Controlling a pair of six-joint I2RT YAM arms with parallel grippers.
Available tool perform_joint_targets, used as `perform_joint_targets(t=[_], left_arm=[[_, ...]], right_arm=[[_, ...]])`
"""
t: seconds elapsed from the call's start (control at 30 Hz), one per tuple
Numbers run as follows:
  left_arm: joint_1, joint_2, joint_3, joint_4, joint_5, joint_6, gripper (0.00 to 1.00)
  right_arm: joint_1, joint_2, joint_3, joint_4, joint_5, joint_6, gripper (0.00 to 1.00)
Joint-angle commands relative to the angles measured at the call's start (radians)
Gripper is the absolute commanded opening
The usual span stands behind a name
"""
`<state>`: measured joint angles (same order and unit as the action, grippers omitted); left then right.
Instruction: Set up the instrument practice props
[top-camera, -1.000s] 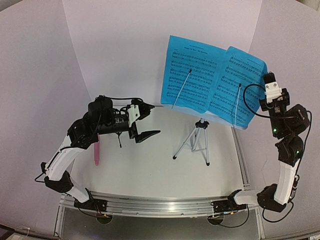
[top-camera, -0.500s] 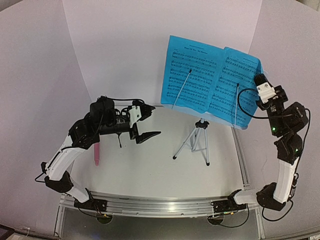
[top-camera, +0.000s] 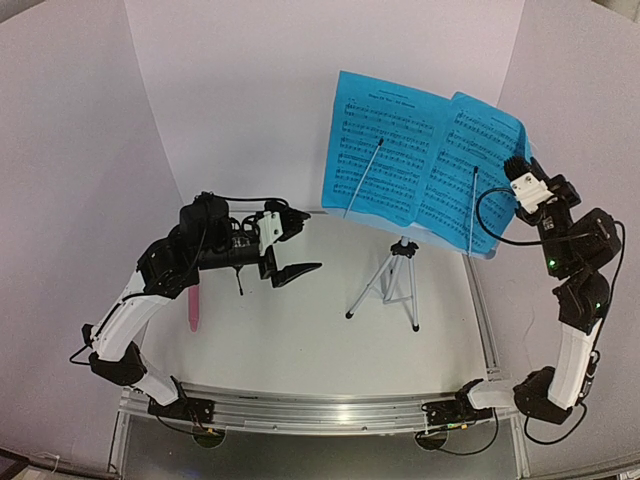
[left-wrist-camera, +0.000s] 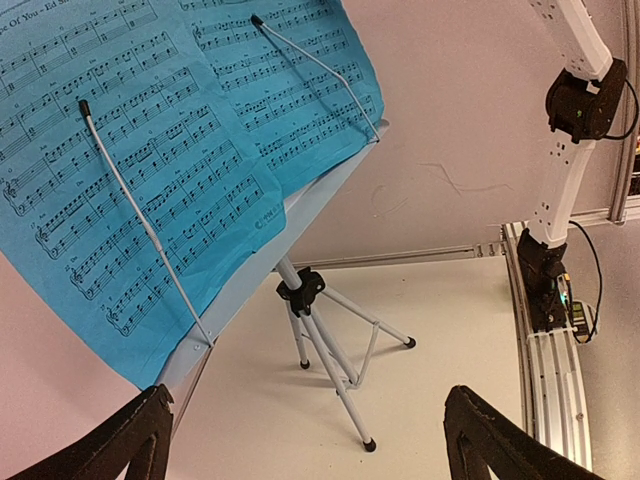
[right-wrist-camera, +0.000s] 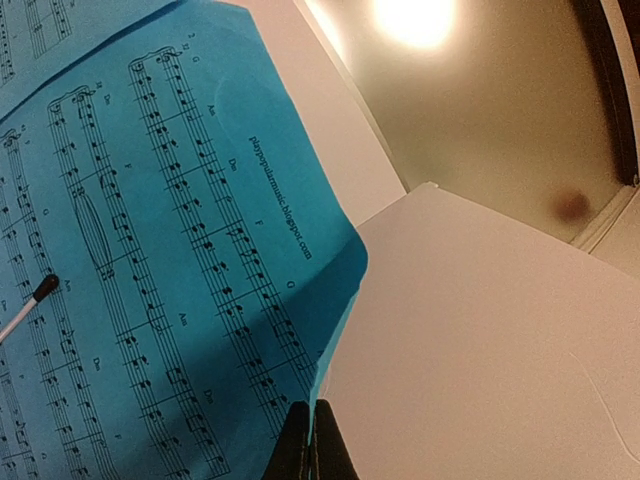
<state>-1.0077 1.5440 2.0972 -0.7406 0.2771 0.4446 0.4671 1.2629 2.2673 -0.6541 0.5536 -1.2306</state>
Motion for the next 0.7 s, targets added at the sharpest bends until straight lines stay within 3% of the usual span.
perform_joint_targets(t=[0.0, 0.67], left_arm=[[0.003, -0.019, 0.007, 0.030, 0.004, -0.017, 0.94], [0.003, -0.010, 0.015, 0.029, 0.002, -0.016, 0.94]], right_arm=[[-0.002, 0.005, 0.038, 0.010, 0.033, -0.065, 0.00], [-0.002, -0.019, 0.003, -0.003, -0.002, -0.105, 0.00]])
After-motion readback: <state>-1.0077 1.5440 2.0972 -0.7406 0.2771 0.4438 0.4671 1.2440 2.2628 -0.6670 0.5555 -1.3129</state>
